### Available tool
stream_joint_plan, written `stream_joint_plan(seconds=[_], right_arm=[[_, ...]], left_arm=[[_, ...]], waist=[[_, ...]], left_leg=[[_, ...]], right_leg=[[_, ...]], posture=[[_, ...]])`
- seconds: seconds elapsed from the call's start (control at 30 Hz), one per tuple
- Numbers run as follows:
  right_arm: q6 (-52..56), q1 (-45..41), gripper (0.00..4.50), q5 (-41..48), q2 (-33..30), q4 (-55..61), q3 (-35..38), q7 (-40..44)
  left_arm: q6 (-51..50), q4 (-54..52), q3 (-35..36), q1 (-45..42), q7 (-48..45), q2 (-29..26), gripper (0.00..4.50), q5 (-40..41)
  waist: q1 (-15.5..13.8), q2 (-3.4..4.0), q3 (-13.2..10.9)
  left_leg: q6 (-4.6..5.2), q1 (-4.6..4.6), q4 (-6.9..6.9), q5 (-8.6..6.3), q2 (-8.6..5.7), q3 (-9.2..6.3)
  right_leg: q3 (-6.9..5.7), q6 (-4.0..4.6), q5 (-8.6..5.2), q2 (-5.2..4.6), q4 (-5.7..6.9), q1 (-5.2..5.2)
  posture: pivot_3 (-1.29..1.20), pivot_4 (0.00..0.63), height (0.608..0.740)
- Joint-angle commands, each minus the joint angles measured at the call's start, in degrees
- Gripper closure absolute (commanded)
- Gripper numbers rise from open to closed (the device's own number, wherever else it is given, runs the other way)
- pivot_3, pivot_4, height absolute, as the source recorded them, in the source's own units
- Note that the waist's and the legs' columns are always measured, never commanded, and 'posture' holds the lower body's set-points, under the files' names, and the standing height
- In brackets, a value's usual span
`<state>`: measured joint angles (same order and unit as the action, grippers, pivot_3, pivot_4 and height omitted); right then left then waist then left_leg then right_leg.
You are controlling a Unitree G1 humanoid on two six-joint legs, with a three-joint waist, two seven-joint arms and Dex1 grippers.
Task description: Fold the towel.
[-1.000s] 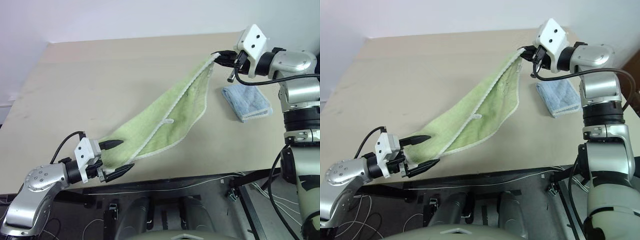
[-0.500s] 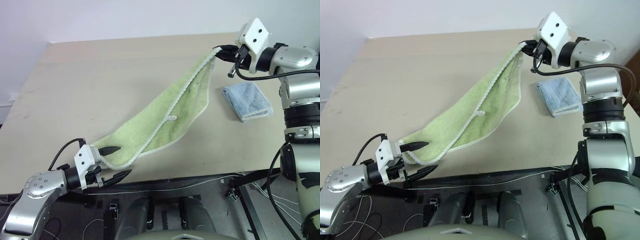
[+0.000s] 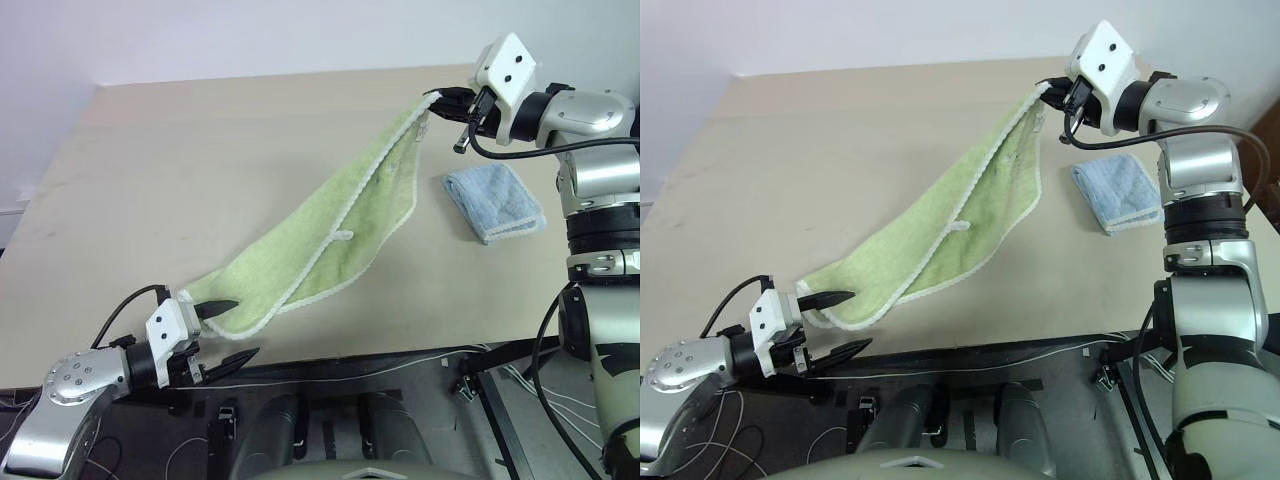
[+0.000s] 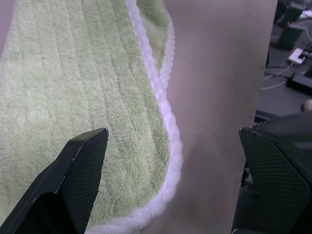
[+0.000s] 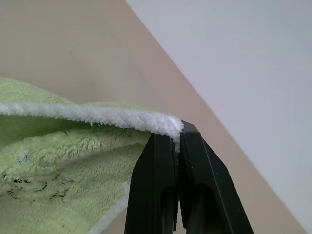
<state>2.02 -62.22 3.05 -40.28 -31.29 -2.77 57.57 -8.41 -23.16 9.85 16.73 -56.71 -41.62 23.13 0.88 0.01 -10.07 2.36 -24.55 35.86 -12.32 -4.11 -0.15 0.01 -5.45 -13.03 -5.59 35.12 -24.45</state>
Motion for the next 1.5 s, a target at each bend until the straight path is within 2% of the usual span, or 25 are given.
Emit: stream_joint_plan(seconds=[0.03, 0.87, 1.23, 1.33, 1.5], right_arm=[[-1.1, -1.3, 4.48, 0.3, -0.2, 1.5, 1.1, -0.6], [0.3, -0.9, 4.48, 0.9, -0.2, 2.8, 1.5, -1.1], [1.0, 0.7, 4.48, 0.6, -0.5, 4.3, 1.5, -1.7], [0.9, 0.9, 4.50, 0.4, -0.8, 4.3, 1.6, -2.0], [0.9, 1.5, 4.50, 0.1, -1.0, 4.5, 1.4, -2.3]], left_arm=[[1.3, 0.6, 0.8, -1.8, -0.2, -0.6, 0.00, -0.3], [9.2, 7.2, -4.0, -2.0, -0.8, -0.4, 0.00, -7.7], [4.3, 5.0, -6.2, -4.3, -0.5, 0.2, 0.00, -5.1], [3.2, 5.0, -5.9, -4.5, -1.3, -0.7, 0.86, -4.4], [2.9, 5.6, -5.9, -4.5, -1.9, -2.2, 2.57, -4.6]], waist=[[0.0, 0.00, 0.0], [0.1, 0.03, 0.0], [0.0, 0.04, 0.0], [0.1, 0.04, 0.0], [0.1, 0.04, 0.0]], left_leg=[[0.00, 0.00, 0.00, 0.00, 0.00, 0.00], [0.00, -0.01, -0.15, 0.00, 0.00, 0.02], [0.00, -0.01, -0.18, 0.00, 0.00, 0.02], [0.00, -0.01, -0.17, 0.00, 0.00, 0.02], [-0.01, -0.01, -0.18, 0.00, 0.00, 0.02]], right_leg=[[0.00, 0.00, 0.00, 0.00, 0.00, -0.01], [0.01, 0.00, 0.00, -0.01, -0.03, -0.04], [0.01, -0.01, 0.01, -0.01, -0.02, -0.05], [0.01, -0.01, 0.01, -0.01, -0.02, -0.05], [0.01, -0.01, 0.00, 0.00, -0.02, -0.06]], posture=[[0.00, 0.150, 0.740], [0.00, 0.150, 0.740], [0.00, 0.150, 0.740], [0.00, 0.150, 0.740], [0.00, 0.150, 0.740]])
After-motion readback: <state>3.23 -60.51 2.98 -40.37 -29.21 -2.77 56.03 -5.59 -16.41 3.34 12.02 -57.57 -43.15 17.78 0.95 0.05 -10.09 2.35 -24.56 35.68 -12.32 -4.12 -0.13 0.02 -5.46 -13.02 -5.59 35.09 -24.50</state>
